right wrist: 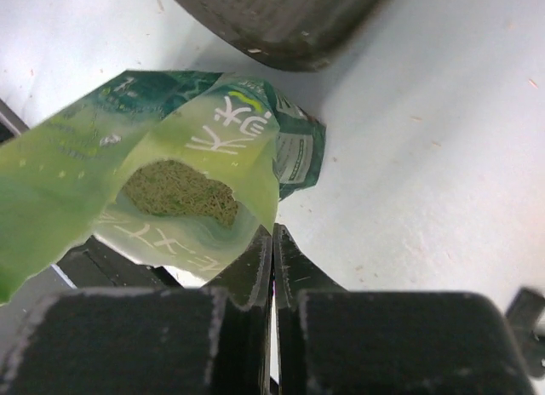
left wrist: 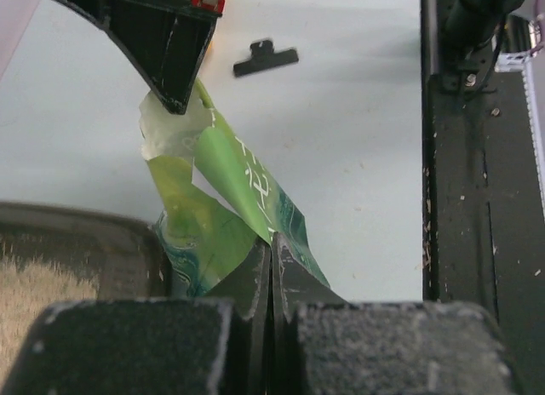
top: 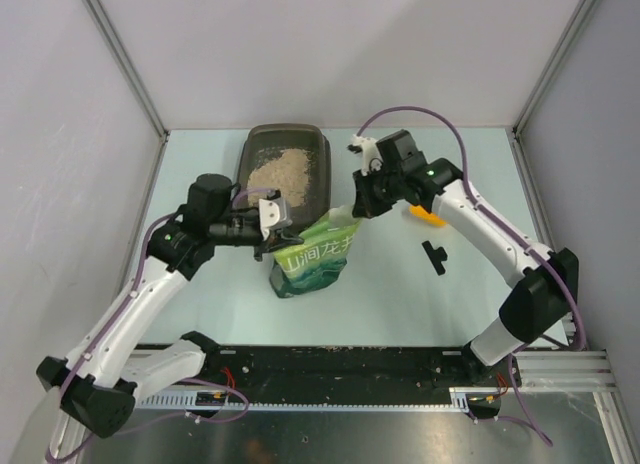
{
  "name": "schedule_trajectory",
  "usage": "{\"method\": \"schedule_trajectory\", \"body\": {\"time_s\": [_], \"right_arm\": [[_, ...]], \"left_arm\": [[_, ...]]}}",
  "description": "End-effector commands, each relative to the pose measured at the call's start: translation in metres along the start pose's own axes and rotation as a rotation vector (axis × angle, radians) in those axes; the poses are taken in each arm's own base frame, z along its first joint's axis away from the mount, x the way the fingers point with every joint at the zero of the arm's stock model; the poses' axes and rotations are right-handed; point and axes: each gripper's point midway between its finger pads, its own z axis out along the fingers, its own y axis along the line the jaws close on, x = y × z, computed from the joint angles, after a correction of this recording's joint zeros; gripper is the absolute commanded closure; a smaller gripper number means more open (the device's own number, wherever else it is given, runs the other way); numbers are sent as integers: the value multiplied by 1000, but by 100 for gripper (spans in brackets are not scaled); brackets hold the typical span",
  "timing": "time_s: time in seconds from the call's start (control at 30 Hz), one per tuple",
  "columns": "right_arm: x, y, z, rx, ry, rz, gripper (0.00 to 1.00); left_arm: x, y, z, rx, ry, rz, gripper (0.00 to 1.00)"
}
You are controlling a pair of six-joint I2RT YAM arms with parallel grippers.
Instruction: Fill the litter box with clean litter
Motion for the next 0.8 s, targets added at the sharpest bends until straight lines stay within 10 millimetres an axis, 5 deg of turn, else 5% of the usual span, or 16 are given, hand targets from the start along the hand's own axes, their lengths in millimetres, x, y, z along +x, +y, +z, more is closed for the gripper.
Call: {"method": "schedule_trajectory", "body": {"time_s": [0.0, 0.17, 0.27, 0.3, 0.4, 0.47, 0.77], "right_arm": [[-14, -24, -61, 65, -126, 37, 100], [16, 2, -82, -69, -114, -20, 100], [16, 1, -98, -117, -148, -36, 95], [12, -12, -109, -100, -183, -18, 76], [9, -17, -133, -153, -248, -103, 45], [15, -23, -145, -173, -274, -261, 40], [72, 4, -115, -284, -203, -617, 35]], "left_arm": [[-52, -1, 7, 59, -105, 128, 100], [-58, 9, 21, 92, -103, 137, 100], [-63, 14, 25, 100, -106, 136, 100], [-66, 15, 25, 100, -110, 139, 100], [-60, 13, 26, 110, -105, 131, 100], [-55, 10, 27, 114, -99, 128, 100], [-43, 9, 32, 90, -66, 139, 100]]}}
